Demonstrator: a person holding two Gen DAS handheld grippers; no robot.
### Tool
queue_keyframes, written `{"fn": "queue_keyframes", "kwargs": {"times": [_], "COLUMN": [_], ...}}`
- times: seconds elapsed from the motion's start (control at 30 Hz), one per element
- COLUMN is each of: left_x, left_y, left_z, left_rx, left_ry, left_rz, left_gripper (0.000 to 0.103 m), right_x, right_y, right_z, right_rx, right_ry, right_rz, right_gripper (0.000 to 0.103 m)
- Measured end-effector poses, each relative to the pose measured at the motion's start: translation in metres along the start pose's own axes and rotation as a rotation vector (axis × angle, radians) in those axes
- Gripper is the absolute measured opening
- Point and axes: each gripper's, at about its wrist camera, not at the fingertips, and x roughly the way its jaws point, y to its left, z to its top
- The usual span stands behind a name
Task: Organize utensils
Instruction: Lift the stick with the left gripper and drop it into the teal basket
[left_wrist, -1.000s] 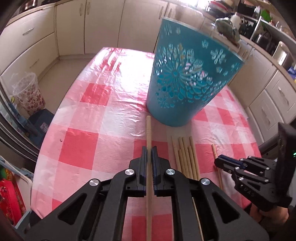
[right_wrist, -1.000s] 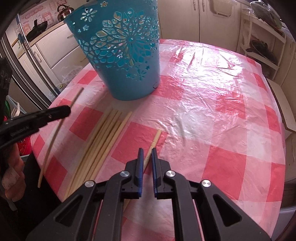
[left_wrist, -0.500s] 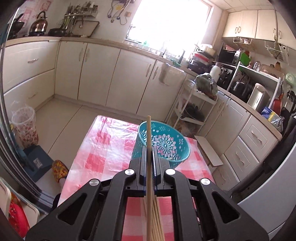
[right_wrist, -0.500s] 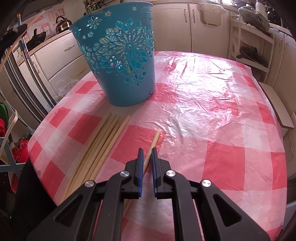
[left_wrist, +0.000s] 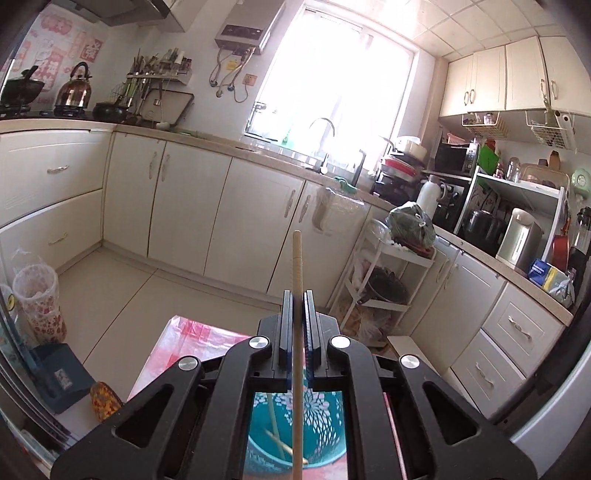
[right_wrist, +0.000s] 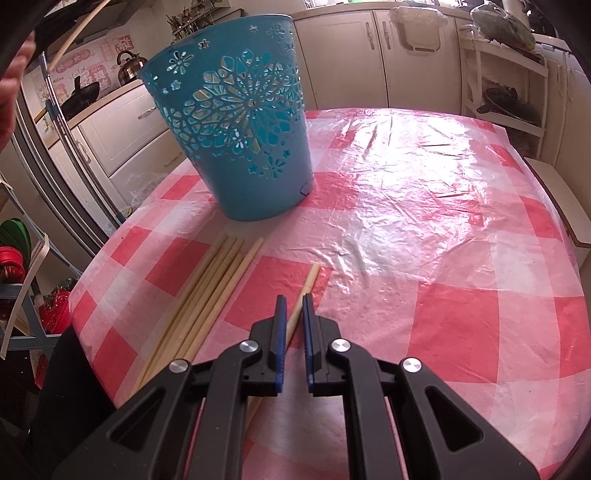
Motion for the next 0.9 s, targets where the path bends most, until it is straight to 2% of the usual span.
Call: {"fn": "queue_keyframes", "kwargs": {"times": [0.17, 0.43, 0.6, 0.9], "left_x": [0.035, 0.079, 0.085, 0.079], "left_y": [0.001, 0.01, 0.017, 0.013], "left_z": [-0.001, -0.027, -0.045, -0.075], "left_rx": [-0.01, -0.014, -0.014, 0.08], "left_ry": [-0.025, 0.004, 0.03, 0.131], "left_rz": [0.044, 0.092, 0.112, 0.138], "left_gripper": [0.005, 0.005, 0.005, 0.006], "right_x": [0.001, 0.002, 0.001, 0.001], "right_y": [-0.004, -0.009, -0.012, -0.011], "right_z": [0.001, 0.002, 0.003, 0.003], "right_rx": [0.026, 0.059, 0.077, 0.079], "right_ry": [0.004, 0.012, 0.016, 0.017], "right_rz": [0.029, 0.064, 0.08, 0.079], "right_gripper": [0.009, 0.009, 0.009, 0.009]}}
